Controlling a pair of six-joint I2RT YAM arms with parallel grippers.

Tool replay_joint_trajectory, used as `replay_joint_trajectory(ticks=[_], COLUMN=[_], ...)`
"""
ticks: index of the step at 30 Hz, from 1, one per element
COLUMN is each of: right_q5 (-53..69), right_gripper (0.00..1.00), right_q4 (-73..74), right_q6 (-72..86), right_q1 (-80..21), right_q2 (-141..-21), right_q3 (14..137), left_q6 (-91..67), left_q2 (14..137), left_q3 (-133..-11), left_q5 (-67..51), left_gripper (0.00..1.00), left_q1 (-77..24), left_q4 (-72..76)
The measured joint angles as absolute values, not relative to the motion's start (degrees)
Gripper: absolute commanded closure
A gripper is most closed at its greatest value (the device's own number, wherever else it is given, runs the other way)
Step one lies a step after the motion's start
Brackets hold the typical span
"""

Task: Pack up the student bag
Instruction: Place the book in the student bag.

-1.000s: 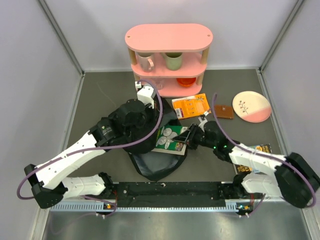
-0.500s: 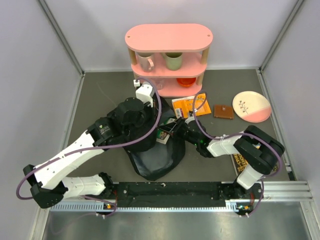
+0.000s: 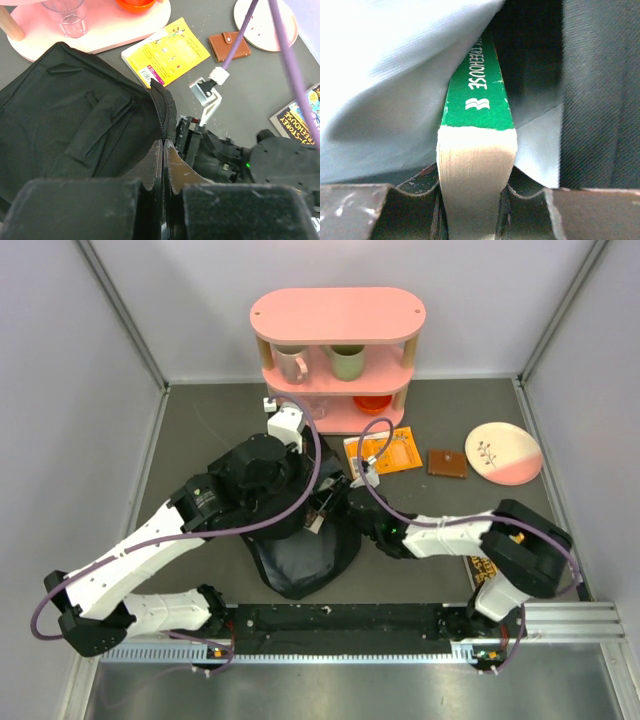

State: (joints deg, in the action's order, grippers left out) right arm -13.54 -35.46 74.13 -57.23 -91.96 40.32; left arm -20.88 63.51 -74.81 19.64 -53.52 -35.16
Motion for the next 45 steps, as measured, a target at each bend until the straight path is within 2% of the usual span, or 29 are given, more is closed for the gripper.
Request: replay_joint_trajectory(ticks=[5,12,23,29,34,39,42,43,45], right_q5=[-13.9,-12.5,-14.9,-14.7,-20.1,-24.9,-26.5,-26.7,-27.0], right_gripper=[1.00,1.00,1.00,1.00,1.00,1.00,0.88,0.71,0.59], right_q4=[-27.1,-23.7,-28.8,-38.5,-42.4,-43.1,-43.3,-43.2,-43.2], right_q6=[70.7,71.6,76.0,76.8,77.6,79.9,80.9,81.1,81.3], right_q1=[-58.6,-58.7,-58.3,-55.6,-56.9,-57.8,-58.0,-58.0,-58.0], right_q2=[-85.1,-85.3,-95.1,-98.2,-101.0,-108.0,-111.5,-111.9,-112.2], right_q3=[40.5,44.2,45.2,42.4,43.3,49.4,52.2,52.6,52.8], left_q6=[-21.0,-22.3,-22.6,-22.6,-22.9,-23.1,-23.4,-23.5,-23.7], left_q2=[63.5,65.2,65.8,65.8,65.8,66.4,66.7,66.7,66.7], left_q3=[-74.8,-77.4,-80.8,-80.8,-80.8,-80.8,-80.8,-80.8,-80.7], left_q5=[19.6,18.5,14.3,13.7,12.6,11.2,10.5,10.3,10.0], left_gripper=[1.00,1.00,1.00,1.00,1.00,1.00,1.00,1.00,1.00], left_q1=[-53.5,-53.3,-53.0,-52.4,-51.5,-50.9,-50.3,-50.0,-49.5], left_q4=[-35.2,-36.8,-40.8,-41.5,-41.1,-41.1,-40.9,-40.9,-40.8])
